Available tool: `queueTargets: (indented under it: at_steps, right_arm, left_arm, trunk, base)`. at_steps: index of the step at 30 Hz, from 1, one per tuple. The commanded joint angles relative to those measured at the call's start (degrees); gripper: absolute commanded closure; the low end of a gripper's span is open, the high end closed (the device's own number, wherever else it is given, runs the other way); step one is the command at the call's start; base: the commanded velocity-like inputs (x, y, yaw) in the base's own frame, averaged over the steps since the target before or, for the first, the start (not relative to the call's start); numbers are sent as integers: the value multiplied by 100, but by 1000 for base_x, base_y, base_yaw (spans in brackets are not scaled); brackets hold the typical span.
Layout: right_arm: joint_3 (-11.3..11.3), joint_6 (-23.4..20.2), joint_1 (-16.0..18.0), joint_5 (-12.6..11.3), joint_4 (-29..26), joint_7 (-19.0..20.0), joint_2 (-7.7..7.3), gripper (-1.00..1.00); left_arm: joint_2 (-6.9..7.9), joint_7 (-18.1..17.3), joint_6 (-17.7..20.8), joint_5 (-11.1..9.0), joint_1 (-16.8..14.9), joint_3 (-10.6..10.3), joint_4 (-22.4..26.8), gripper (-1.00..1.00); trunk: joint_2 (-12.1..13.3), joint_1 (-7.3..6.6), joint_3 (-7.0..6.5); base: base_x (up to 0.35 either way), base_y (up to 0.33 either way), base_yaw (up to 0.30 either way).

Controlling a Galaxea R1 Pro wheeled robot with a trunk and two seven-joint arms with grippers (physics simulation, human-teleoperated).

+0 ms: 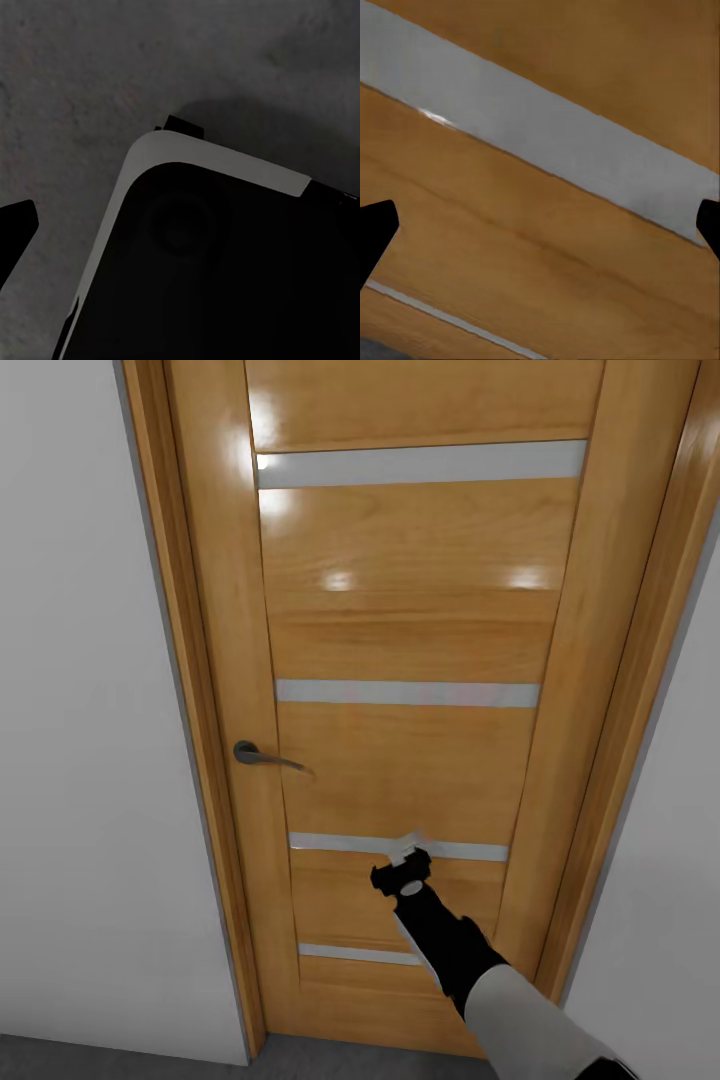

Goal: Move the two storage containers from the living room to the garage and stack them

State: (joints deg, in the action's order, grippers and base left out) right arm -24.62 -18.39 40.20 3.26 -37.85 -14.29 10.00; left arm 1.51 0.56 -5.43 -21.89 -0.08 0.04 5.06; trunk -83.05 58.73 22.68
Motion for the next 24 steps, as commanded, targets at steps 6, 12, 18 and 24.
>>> queueTargets:
  at_steps: [6,12,18,24]
  right_arm:
    - [-942,342,247,32,-315,-13,0,-100]
    - [-988,594,695,28,173,1,0,-100]
    - [-994,968,752,46,311,5,0,-100]
    - [-996,1065,760,61,357,5,0,-100]
  left_arm:
    - [-1,6,-10,-9,0,-14,4,-100]
    - [-7,-1,3,13,0,-70,4,-100]
    - [10,-3,14,18,0,-82,4,-100]
    - [10,-3,9,18,0,-84,4,-100]
  trunk:
    - [-3,0,6]
    - [-3,0,6]
    - [-3,0,6]
    - [-3,0,6]
  base:
    - [0,0,0]
    - [38,0,0]
    - [209,0,0]
    - [304,0,0]
